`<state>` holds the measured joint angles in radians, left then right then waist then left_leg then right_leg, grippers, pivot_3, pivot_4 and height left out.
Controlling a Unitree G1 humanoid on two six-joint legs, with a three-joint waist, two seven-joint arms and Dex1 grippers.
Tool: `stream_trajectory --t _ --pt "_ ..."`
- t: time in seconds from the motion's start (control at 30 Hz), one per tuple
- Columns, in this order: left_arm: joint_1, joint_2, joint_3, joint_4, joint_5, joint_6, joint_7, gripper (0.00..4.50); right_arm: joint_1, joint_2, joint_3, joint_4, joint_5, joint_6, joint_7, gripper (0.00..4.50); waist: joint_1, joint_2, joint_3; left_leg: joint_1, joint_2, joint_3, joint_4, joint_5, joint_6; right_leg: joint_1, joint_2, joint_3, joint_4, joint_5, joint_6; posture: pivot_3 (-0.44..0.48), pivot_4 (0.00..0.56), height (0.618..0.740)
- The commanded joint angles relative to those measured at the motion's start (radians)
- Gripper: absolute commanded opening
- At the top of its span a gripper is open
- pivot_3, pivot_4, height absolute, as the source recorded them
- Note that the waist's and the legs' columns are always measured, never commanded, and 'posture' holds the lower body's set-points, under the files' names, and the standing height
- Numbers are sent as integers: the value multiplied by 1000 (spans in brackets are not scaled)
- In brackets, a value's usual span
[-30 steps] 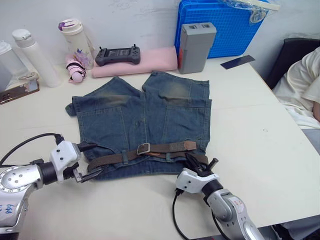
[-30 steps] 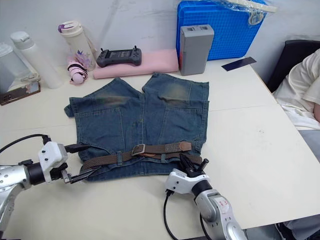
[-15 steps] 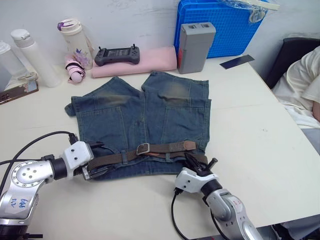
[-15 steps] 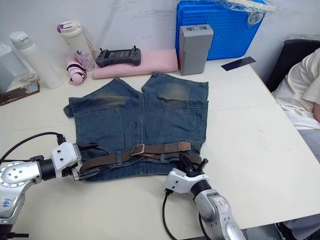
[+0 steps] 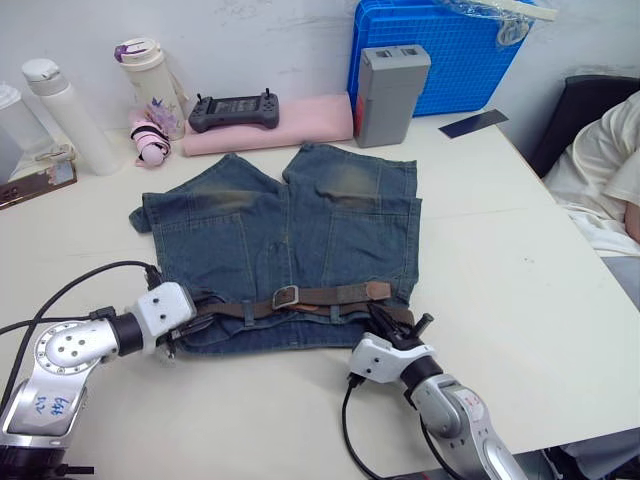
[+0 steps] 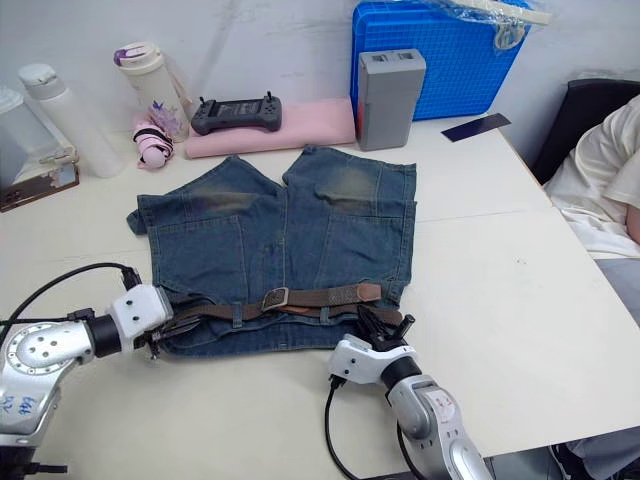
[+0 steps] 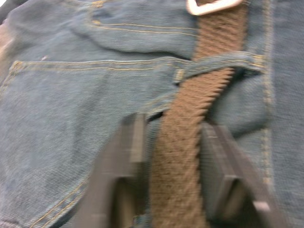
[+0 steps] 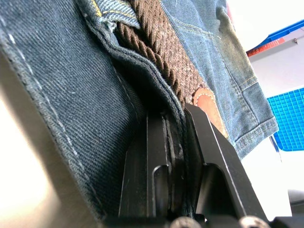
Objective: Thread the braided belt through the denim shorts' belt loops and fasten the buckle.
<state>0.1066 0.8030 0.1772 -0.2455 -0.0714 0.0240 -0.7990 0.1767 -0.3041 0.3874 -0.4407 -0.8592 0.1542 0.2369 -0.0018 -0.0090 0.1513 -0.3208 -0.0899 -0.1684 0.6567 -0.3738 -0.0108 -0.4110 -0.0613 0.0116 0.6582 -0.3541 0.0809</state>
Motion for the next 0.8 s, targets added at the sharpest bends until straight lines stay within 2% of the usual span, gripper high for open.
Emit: stream_trajectory --t 0.03,0.1,0.2,0.37,0.63,0.73,0.8 --pt "65 -5 -14 3 134 -52 96 1136 10 -5 6 38 11 15 33 0 0 0 0 0 0 0 0 0 0 0 0 0 0 0 0 0 150 727" --pt "86 -24 -2 34 170 -33 154 1136 7 -4 6 39 13 17 36 0 1 0 0 1 0 0 0 0 0 0 0 0 0 0 0 0 150 727" --pt "99 -100 79 108 155 71 279 1136 5 -7 -3 36 20 22 45 0 1 1 -1 2 0 1 -1 0 0 2 0 1 1 0 0 0 150 727" --pt "149 -199 185 200 65 167 359 1136 7 -13 -37 29 27 51 57 0 -2 3 -3 5 1 3 -3 0 -1 2 1 3 2 0 0 0 150 727" --pt "206 -237 141 191 13 179 357 1136 5 -23 -77 22 20 84 70 0 -3 8 -8 17 3 13 -10 -1 1 4 4 17 2 0 0 0 150 727" --pt "212 -244 112 164 12 154 346 1136 8 -26 -74 20 33 81 87 0 -3 10 -9 20 3 14 -10 -2 1 5 6 21 2 0 0 0 150 727" --pt "216 -239 87 148 28 80 330 1136 10 -29 -69 13 47 70 101 0 -2 11 -10 20 3 14 -10 -3 1 5 7 22 2 0 0 0 150 727"
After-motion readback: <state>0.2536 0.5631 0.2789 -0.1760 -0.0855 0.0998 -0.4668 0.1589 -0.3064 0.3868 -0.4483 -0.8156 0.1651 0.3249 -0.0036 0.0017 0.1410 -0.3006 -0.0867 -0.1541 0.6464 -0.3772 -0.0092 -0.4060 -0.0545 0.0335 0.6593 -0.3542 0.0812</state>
